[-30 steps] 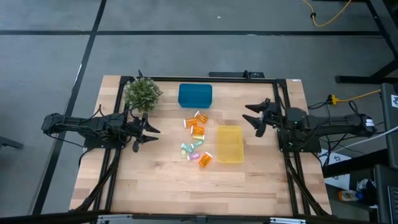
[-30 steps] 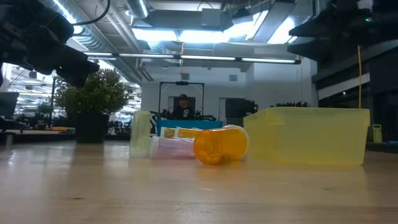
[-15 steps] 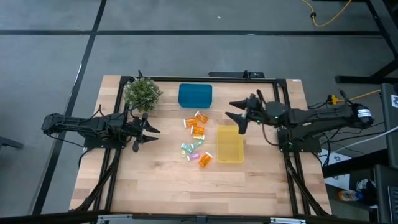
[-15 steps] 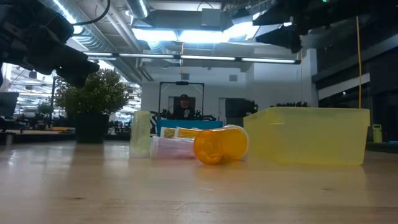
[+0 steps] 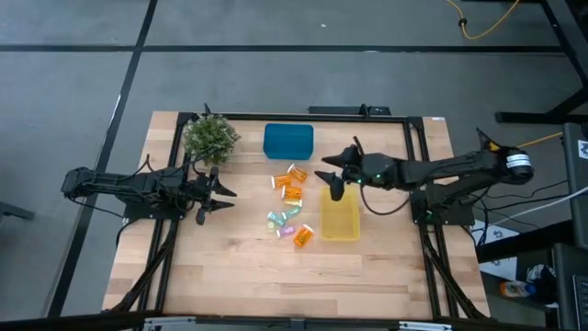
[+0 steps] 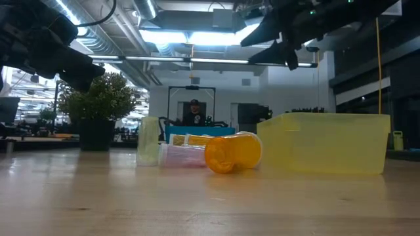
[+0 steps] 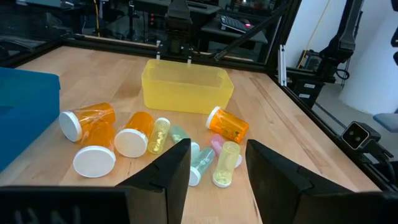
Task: Pick and place medicine bottles into bin by pill shape (circle, oval)
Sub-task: Put the bottom small yellow pill bottle into the blue bin
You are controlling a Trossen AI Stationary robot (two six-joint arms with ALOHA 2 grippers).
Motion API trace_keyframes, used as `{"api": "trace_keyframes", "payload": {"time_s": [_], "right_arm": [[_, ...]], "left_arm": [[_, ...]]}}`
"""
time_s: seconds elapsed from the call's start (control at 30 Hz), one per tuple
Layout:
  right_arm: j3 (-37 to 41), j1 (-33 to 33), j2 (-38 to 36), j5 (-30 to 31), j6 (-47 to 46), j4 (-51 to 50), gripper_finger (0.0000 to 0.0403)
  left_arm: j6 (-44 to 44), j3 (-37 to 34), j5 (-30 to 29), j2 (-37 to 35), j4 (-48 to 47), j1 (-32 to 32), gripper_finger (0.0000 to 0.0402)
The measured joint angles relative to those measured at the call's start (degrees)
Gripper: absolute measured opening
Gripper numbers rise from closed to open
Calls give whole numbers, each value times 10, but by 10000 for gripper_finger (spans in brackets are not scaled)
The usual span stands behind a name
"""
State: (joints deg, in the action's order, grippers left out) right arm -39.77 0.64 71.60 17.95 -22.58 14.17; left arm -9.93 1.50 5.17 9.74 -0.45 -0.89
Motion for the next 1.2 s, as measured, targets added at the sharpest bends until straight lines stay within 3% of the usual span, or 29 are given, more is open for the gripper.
{"api": "trace_keyframes", "payload": {"time_s": [0.47, 0.73, 0.83, 0.93, 1.2], "right_arm": [[0, 0, 11, 0, -14, 20, 273], [0, 0, 11, 0, -14, 30, 273], [0, 0, 11, 1, -13, 33, 273], [0, 0, 11, 1, -12, 38, 273], [0, 0, 11, 1, -11, 43, 273]], "left_arm": [[0, 0, -3, 0, 16, 0, 147], [-34, 0, -110, 0, 100, 0, 147], [-44, 0, -128, 0, 104, 0, 147], [-109, 4, -124, 3, 124, -4, 147], [-138, 71, -119, 130, 120, -52, 147]]}}
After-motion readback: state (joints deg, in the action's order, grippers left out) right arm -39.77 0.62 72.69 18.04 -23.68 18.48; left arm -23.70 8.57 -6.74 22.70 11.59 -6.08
